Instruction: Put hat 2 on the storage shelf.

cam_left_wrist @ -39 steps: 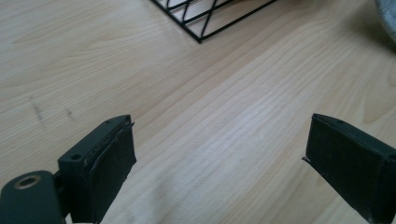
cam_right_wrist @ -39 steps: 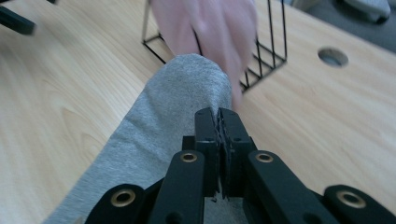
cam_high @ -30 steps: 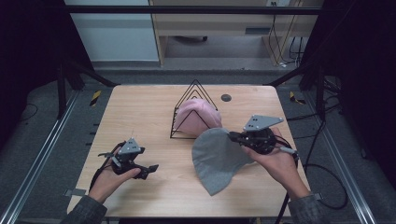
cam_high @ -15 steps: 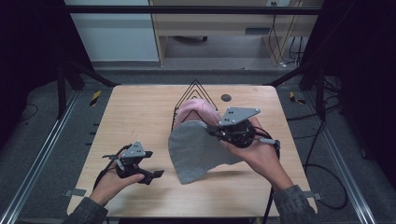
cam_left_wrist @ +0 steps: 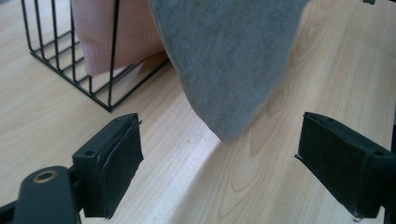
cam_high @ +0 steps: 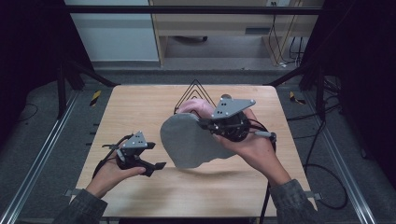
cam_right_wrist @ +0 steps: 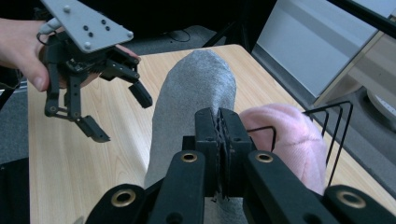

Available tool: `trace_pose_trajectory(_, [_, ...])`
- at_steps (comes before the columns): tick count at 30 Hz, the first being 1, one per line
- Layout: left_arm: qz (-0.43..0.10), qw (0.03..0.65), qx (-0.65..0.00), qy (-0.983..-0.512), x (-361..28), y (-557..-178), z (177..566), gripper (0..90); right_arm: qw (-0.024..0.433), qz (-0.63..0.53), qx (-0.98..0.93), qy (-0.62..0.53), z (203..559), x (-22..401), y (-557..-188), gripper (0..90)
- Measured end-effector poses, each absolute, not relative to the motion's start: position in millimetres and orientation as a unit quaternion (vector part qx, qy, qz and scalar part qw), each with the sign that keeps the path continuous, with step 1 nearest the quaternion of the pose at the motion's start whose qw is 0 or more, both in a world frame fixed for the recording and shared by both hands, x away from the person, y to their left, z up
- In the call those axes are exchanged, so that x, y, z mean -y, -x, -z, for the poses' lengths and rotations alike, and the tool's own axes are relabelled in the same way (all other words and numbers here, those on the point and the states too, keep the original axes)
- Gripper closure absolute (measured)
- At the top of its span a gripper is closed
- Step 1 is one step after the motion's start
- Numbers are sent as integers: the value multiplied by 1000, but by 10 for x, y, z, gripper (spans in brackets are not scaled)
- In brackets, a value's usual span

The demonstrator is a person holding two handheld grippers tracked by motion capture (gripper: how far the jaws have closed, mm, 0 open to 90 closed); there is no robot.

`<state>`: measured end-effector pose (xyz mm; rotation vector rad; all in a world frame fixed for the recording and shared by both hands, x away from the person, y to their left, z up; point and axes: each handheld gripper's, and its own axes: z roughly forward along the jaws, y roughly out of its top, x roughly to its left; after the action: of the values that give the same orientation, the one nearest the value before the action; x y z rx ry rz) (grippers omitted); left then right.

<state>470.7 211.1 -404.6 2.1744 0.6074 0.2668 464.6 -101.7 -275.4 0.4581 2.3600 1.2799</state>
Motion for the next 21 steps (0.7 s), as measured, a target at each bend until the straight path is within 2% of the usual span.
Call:
trace_pose_trajectory(4, [-109,421,-231,-870,-2056,-4785,3941,145,209,-464,-846,-160,2665,1006,-4620,878])
trace_pose_trajectory(12, [-88,441,-212,-868,-1810,-4987,3905,236,206,-466,-845,-160,2654,998,-4621,878])
trace_pose_trajectory(21, [-83,445,-207,-868,-1635,-5114,3942,225,205,-464,-847,-158,2638,1019,-4612,878])
